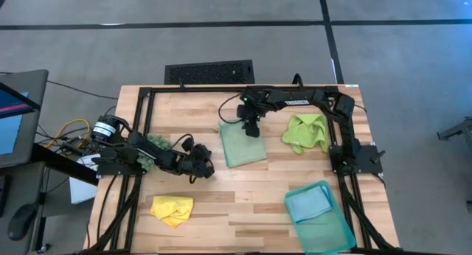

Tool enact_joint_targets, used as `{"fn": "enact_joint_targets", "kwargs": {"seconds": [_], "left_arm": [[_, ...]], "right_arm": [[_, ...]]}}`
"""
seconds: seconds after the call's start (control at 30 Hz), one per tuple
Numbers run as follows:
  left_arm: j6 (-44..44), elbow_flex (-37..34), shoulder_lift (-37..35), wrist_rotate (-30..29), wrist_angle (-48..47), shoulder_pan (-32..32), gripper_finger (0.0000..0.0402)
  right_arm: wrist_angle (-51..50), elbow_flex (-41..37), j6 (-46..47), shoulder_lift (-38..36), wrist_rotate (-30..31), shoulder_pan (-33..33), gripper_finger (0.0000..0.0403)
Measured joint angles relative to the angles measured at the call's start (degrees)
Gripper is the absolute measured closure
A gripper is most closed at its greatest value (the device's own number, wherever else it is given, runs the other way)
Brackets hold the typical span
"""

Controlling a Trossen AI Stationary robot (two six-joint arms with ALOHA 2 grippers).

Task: Fold microfiber towels
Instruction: Fold the green microfiber cloth

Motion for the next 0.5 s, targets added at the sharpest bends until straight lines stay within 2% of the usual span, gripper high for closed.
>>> {"fn": "enact_joint_targets", "kwargs": {"seconds": [0.1,0.3,0.5], "left_arm": [[0.0,0.0,0.0,0.0,0.0,0.0,0.0402],[0.02,0.0,0.02,-0.02,0.02,-0.02,0.0402],[0.07,0.02,0.04,-0.29,0.02,-0.02,0.0402]], "right_arm": [[0.23,0.0,-1.11,-0.08,0.05,0.41,0.0247],[-1.89,-0.02,-2.01,-2.65,0.29,1.79,0.0383],[-6.2,-2.38,1.42,-8.44,1.01,9.74,0.0377]]}}
